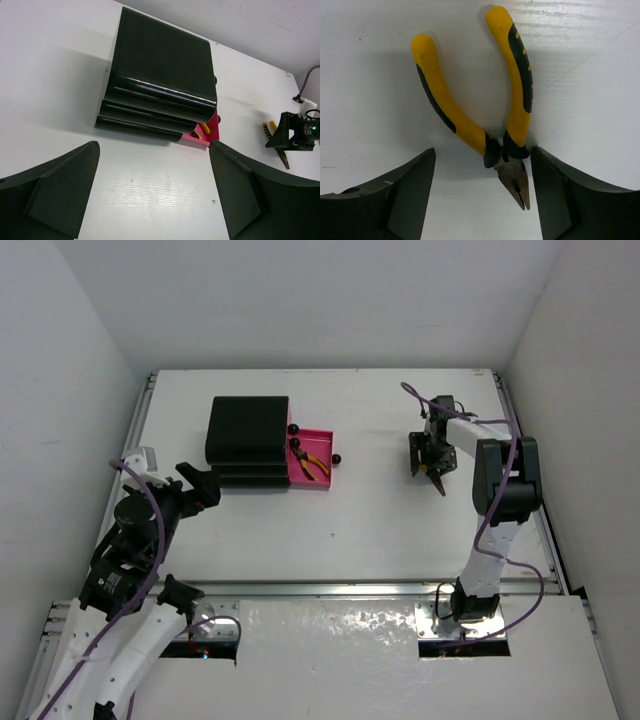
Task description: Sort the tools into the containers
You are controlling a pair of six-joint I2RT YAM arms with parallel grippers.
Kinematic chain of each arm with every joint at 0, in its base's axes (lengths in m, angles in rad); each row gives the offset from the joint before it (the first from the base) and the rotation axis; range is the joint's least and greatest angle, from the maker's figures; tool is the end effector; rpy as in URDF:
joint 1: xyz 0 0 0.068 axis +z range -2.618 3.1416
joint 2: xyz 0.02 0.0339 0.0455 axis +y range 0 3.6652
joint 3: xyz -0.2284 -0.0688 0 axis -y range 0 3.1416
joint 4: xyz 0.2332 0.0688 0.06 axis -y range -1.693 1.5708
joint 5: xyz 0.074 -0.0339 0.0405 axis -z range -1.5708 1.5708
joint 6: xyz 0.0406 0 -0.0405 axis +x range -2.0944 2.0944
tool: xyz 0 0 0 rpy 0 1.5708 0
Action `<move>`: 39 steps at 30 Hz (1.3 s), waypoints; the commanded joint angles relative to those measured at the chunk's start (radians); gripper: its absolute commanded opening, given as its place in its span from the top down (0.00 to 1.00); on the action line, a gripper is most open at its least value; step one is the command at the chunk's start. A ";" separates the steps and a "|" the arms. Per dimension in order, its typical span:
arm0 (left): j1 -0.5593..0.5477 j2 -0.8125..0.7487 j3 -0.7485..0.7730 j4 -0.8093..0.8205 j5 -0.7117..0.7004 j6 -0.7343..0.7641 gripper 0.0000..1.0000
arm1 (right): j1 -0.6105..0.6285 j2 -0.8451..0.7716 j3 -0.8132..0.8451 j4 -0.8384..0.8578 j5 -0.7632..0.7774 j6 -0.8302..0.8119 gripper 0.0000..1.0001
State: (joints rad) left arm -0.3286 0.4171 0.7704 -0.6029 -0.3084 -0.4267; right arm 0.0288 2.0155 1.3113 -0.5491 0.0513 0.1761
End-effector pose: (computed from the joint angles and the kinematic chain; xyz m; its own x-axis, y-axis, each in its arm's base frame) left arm 0.1161 -0.0265 0.3152 -0.2249 -0.3400 -0.9132 -0.0703 0.9404 -0.3328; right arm 0.3705 0.0086 0.1056 -0.9372 0.1480 -0.3159 0.1538 0.9881 0.0067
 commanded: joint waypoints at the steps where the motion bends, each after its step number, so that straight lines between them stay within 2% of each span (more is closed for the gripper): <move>1: -0.012 -0.012 0.000 0.048 0.008 0.009 0.11 | 0.002 0.003 -0.044 0.078 0.044 -0.007 0.32; 2: -0.012 -0.012 0.000 0.048 0.008 0.009 0.11 | 0.002 0.002 -0.056 0.096 0.041 -0.012 0.38; 8: -0.015 -0.014 0.000 0.046 0.005 0.008 0.11 | 0.008 0.015 -0.050 0.107 0.082 -0.017 0.56; 9: -0.016 -0.014 0.000 0.046 0.006 0.008 0.11 | 0.011 0.019 -0.049 0.094 0.081 -0.015 0.66; 11: -0.017 -0.011 0.000 0.046 0.006 0.008 0.11 | 0.028 0.019 -0.047 0.089 0.050 -0.020 0.76; 14: -0.017 -0.009 0.000 0.046 0.008 0.009 0.11 | 0.068 0.017 -0.041 0.084 0.009 -0.013 1.00; 17: -0.017 -0.011 0.000 0.046 0.006 0.008 0.11 | 0.092 -0.047 -0.098 0.159 -0.105 0.032 1.00; 21: -0.017 -0.008 0.001 0.046 0.006 0.008 0.11 | 0.121 -0.211 -0.213 0.288 -0.149 0.083 1.00; 25: -0.017 0.003 0.001 0.046 0.008 0.009 0.11 | 0.175 -0.297 -0.285 0.362 -0.148 0.111 1.00; 31: -0.017 0.011 0.003 0.045 0.005 0.008 0.11 | 0.226 -0.394 -0.336 0.527 -0.274 0.210 1.00; 36: -0.017 0.018 0.003 0.042 0.000 0.008 0.11 | 0.304 -0.368 -0.273 0.672 -0.407 0.331 1.00; 39: -0.017 0.015 0.003 0.040 -0.006 0.005 0.11 | 0.370 -0.301 -0.190 0.702 -0.368 0.345 1.00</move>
State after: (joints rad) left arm -0.3355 0.4274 0.7704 -0.6025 -0.3096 -0.4271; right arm 0.3359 1.6814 1.0157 -0.0059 -0.2749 0.4576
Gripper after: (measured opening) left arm 0.893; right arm 0.238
